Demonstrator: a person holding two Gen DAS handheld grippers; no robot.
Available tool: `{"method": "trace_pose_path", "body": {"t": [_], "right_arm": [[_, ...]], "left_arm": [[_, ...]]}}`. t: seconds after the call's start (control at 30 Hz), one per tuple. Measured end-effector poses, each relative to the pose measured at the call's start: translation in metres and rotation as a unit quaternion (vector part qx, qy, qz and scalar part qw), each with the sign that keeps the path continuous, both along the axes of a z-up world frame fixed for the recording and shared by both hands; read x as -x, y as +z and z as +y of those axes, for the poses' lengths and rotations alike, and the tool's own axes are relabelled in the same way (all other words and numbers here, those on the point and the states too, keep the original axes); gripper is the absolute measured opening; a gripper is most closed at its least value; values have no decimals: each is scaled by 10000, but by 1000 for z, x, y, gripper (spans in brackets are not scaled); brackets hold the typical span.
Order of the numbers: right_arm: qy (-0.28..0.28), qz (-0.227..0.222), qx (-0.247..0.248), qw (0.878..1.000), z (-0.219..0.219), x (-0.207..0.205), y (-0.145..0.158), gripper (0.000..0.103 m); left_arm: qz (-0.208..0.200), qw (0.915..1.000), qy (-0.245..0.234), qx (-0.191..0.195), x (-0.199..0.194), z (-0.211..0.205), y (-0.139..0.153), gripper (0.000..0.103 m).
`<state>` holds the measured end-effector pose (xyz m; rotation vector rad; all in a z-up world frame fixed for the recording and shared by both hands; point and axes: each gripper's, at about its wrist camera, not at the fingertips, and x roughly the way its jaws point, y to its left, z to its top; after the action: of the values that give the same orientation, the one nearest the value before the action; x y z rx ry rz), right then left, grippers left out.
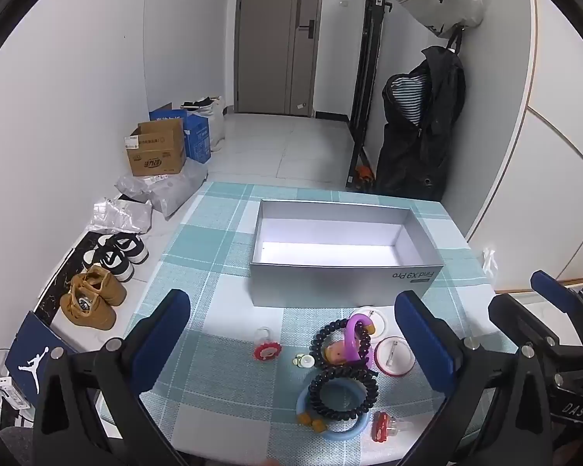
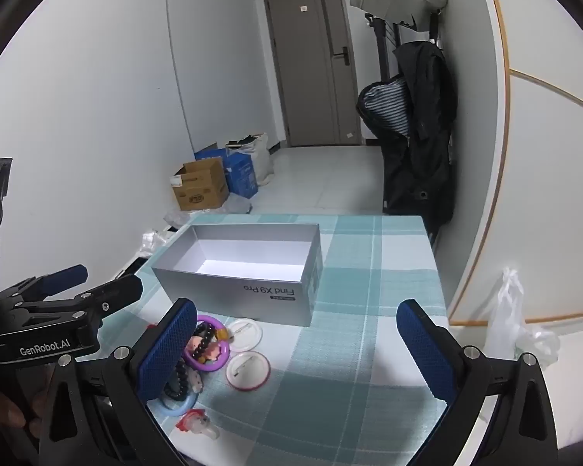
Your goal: Organize jewelry
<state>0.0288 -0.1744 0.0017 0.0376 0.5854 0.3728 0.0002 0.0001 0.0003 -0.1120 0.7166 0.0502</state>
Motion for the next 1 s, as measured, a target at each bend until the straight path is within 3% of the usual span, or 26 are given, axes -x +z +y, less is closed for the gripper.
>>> {"method": "trace_pose_path", "body": {"t": [0.13,0.4,1.0], "right_arm": [[11,6,-10,10000,-1,1,-1,103],[34,14,-46,10000,0,0,4,103],[40,-36,-9,10000,1,3,2,103]], "left_arm": [[-130,9998,2,-154,0,-3,1,102],[-117,9999,9,79,3,6,2,102],[-125,9999,-18,82,5,9,-1,102]]}}
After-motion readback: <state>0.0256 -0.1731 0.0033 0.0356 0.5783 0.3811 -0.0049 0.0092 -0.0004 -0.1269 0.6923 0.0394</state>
